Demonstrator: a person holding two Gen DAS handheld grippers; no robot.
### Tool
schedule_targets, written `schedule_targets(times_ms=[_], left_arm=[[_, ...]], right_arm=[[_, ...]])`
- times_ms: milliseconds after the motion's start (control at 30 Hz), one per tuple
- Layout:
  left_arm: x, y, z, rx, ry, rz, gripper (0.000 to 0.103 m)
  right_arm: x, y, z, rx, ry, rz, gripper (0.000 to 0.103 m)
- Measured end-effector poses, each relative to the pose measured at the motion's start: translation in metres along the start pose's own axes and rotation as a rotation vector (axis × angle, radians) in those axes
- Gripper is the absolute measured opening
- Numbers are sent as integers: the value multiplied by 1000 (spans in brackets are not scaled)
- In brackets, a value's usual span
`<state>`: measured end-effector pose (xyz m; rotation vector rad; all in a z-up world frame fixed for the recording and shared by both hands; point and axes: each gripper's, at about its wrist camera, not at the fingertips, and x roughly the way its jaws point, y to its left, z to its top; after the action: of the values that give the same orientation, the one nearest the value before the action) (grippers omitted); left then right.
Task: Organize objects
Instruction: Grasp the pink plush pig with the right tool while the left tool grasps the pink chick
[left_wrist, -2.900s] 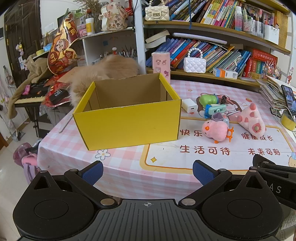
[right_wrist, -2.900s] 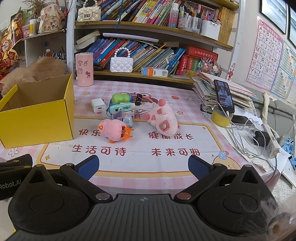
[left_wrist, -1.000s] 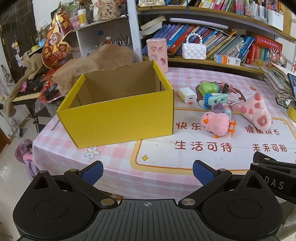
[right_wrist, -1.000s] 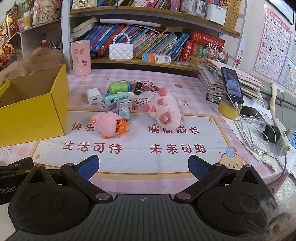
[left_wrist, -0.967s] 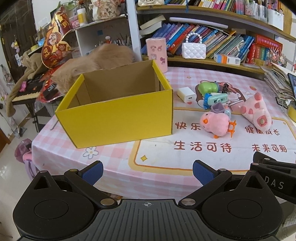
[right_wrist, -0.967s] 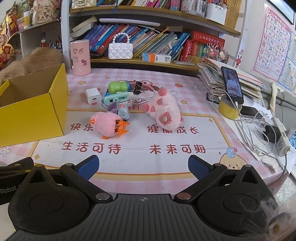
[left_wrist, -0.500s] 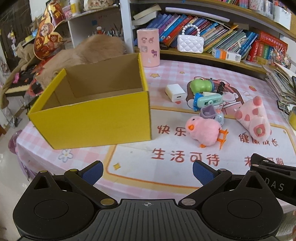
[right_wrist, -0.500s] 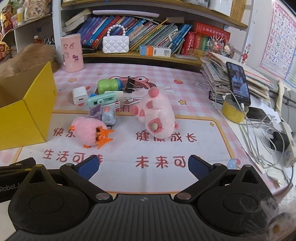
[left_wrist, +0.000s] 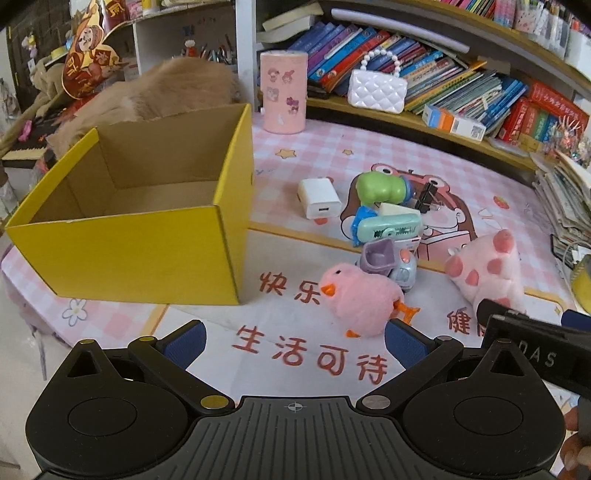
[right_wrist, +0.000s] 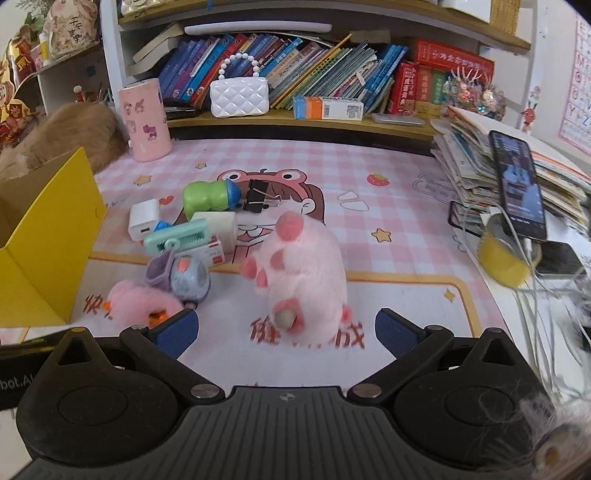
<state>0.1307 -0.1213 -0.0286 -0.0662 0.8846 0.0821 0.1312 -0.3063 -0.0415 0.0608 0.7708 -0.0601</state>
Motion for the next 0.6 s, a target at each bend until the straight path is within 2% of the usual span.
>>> schedule_targets(times_ms=[367, 533, 567, 600], left_arm=[[17, -20, 6, -33, 56, 48, 103], [21, -21, 8, -62, 69, 40, 103], [22, -22, 9, -64, 70, 37, 103], [22, -24, 10, -65, 70, 35, 103]], right_arm=[[49, -18, 24, -49, 32, 45, 101], [73, -23, 32, -85, 51, 74, 100], [76, -23, 32, -99, 52, 85, 99], [79, -23, 33, -115, 51, 93, 89]])
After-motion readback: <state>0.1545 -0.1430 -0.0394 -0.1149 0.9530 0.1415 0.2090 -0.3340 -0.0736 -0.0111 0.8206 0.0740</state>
